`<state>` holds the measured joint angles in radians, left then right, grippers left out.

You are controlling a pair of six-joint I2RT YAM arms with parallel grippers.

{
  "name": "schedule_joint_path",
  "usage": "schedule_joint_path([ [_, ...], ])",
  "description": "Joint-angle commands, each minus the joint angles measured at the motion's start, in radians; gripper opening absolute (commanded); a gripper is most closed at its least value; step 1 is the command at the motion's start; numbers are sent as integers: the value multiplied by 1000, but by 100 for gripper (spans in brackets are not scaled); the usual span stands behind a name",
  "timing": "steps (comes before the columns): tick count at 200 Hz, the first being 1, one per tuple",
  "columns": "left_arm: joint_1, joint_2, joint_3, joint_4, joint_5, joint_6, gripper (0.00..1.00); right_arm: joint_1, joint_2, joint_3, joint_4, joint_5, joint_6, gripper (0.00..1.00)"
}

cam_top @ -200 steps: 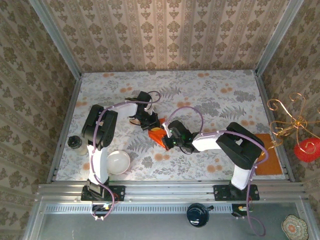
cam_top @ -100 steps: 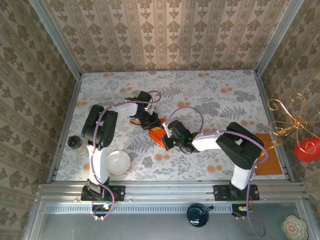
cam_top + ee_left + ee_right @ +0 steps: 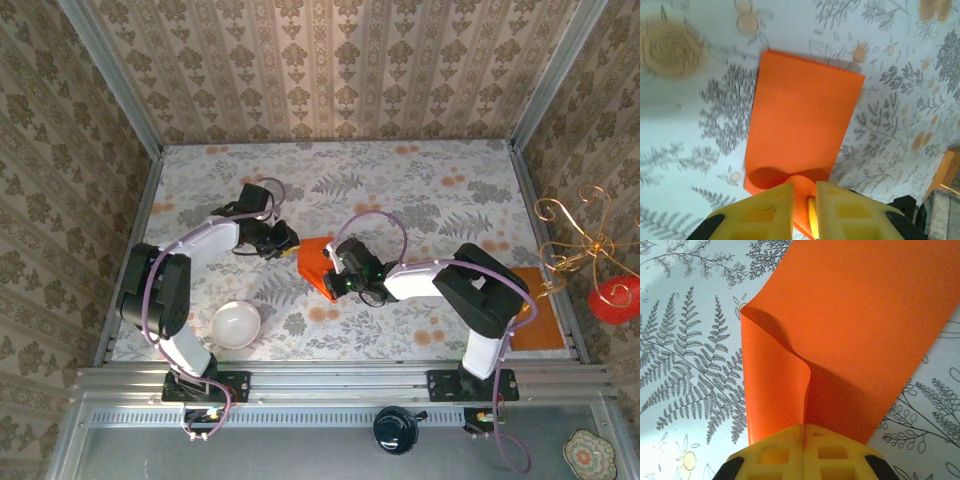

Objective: Fold a paper plane with a square sheet of paper (pick it up from the middle)
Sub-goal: Third fold the triangle at the center of the table.

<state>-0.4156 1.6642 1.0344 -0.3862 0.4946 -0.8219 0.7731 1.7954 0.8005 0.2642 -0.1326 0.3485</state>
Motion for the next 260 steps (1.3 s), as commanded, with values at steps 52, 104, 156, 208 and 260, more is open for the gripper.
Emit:
schedule_joint_path([
  [52,-90,-64,-158,132,-19,-184,15,-1,12,45,-126,-93,65,0],
  [104,-148,-33,-153,148,-32,-241,13,-1,19,55,-139,-89,74,0],
  [156,-179,1,-166,188,-50,-297,11,-2,31,65,-147,-85,83,0],
  [208,-181,3,-187,161,-89,-318,10,-2,33,75,-168,-71,83,1],
  [260,-184,3,-198,134,-108,-318,10,-2,41,81,-173,-73,86,7],
])
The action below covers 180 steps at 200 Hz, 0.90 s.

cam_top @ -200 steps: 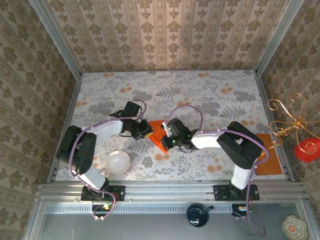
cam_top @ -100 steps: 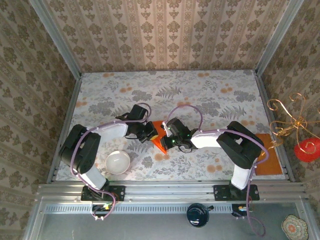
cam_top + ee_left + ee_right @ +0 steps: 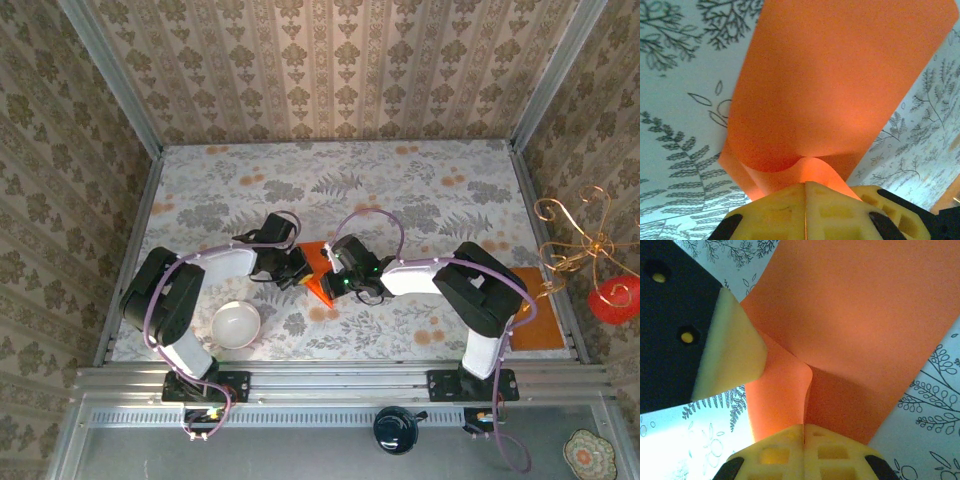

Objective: Fold a paper plane with a square sheet of paper (pick it up from the middle)
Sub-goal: Third fold the triangle at the center of the table.

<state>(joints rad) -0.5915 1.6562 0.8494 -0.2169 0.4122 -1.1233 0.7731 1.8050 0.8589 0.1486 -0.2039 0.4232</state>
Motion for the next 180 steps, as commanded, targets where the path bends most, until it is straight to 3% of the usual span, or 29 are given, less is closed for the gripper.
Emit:
schedule_joint_path([
  [1,-8,11,-13,-36,-26,-16,10,-2,31,22,-58,-2,12,7],
  [180,-7,8,-60,-27,-49,-29,9,-9,47,35,-77,4,32,16],
])
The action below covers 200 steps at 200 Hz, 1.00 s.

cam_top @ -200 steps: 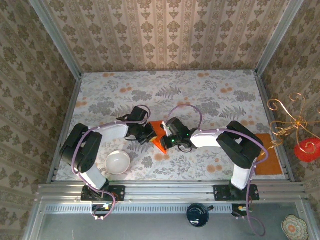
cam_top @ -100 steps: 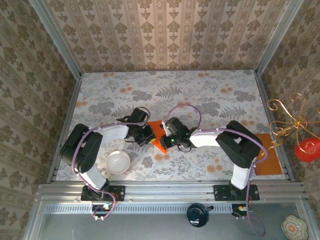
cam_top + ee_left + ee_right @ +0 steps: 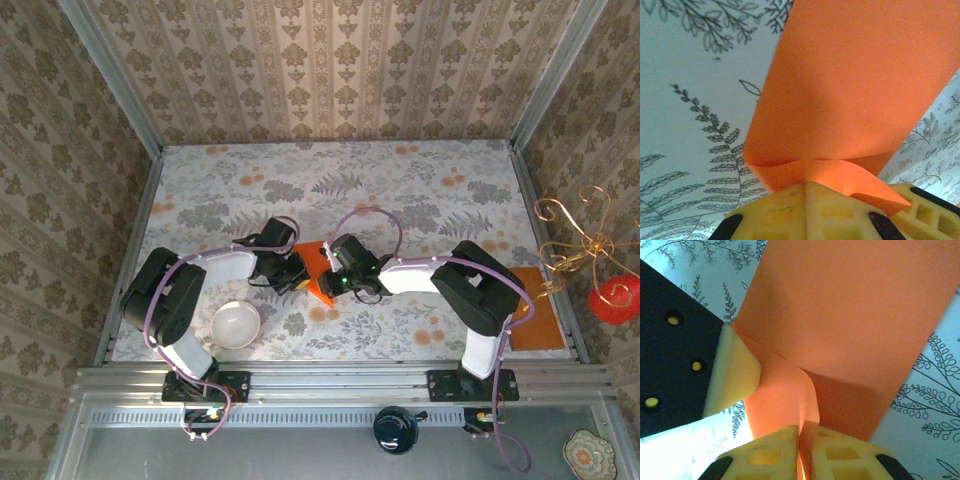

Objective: Fold a paper plane with a square sheet of paper (pick it up from the middle)
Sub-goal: Third fold the triangle at the center of the table.

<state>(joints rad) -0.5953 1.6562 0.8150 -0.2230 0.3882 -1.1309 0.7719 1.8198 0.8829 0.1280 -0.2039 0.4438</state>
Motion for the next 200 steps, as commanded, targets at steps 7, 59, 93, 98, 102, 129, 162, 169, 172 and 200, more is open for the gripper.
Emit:
schedule_joint_path([
  [7,-3,8,-29,-18,-27,-23,9,-8,32,10,-56,5,12,16],
  [59,2,23,-34,-12,-38,-20,8,-10,11,14,-59,1,29,18],
  [93,9,38,-46,-15,-50,-15,8,-30,-85,10,-76,13,88,32],
  [98,11,41,-48,-12,-49,-12,8,-34,-102,9,-82,14,95,34],
  [102,11,44,-48,-10,-49,-10,8,-39,-117,8,-85,14,101,36],
  [129,14,60,-42,-7,-51,2,7,-65,-207,-5,-132,35,136,45],
  [162,15,68,-34,-10,-60,10,7,-91,-269,-4,-206,30,162,46],
  [169,15,69,-33,-9,-60,12,7,-91,-275,-6,-217,29,167,45],
  [172,15,70,-31,-7,-60,13,7,-91,-277,-4,-224,29,171,44],
  [200,16,74,-27,-6,-58,18,7,-90,-249,24,-264,-87,160,35],
])
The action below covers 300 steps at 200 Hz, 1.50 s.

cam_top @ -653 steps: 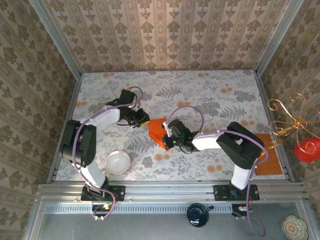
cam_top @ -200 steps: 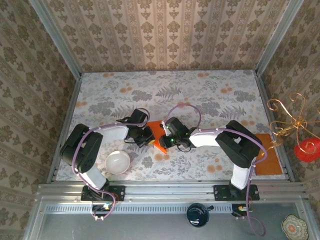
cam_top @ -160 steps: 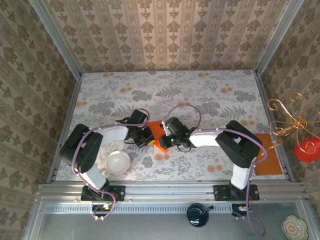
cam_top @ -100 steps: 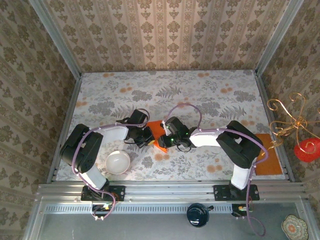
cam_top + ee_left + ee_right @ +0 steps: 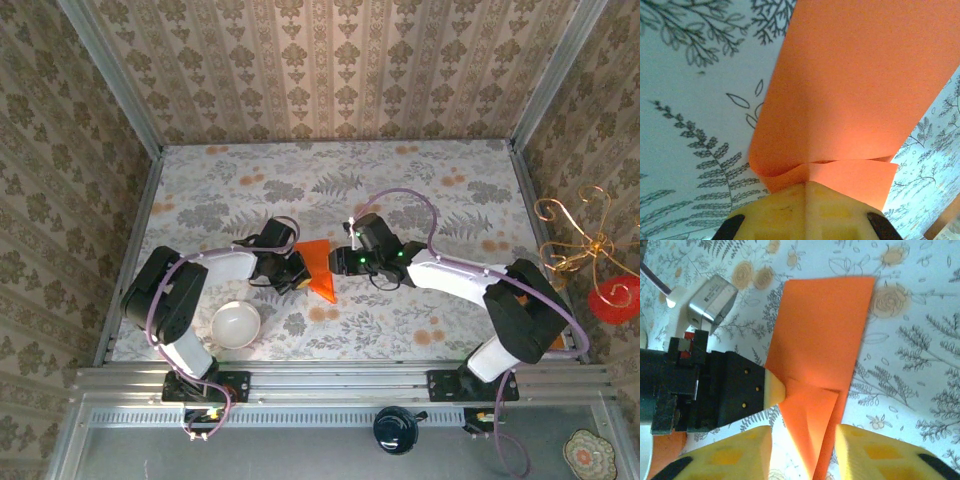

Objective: Fold a paper plane with a square sheet of paper (pick it up from the middle)
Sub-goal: Third fold the triangle at the center of the table.

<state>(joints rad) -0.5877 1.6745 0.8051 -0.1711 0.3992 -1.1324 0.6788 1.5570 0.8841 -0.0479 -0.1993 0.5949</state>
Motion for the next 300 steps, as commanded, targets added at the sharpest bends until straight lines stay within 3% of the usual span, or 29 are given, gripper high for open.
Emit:
schedule_joint_path([
  [1,8,57,-17,-58,-70,20,7,4,16,26,-89,-99,7,35],
  [66,8,60,-15,-66,-67,34,7,51,159,129,-148,-183,10,11],
  [100,8,66,-11,-71,-61,34,7,62,219,168,-149,-198,11,6],
  [300,18,71,-7,-98,-63,34,6,59,348,200,-185,-191,-3,3],
])
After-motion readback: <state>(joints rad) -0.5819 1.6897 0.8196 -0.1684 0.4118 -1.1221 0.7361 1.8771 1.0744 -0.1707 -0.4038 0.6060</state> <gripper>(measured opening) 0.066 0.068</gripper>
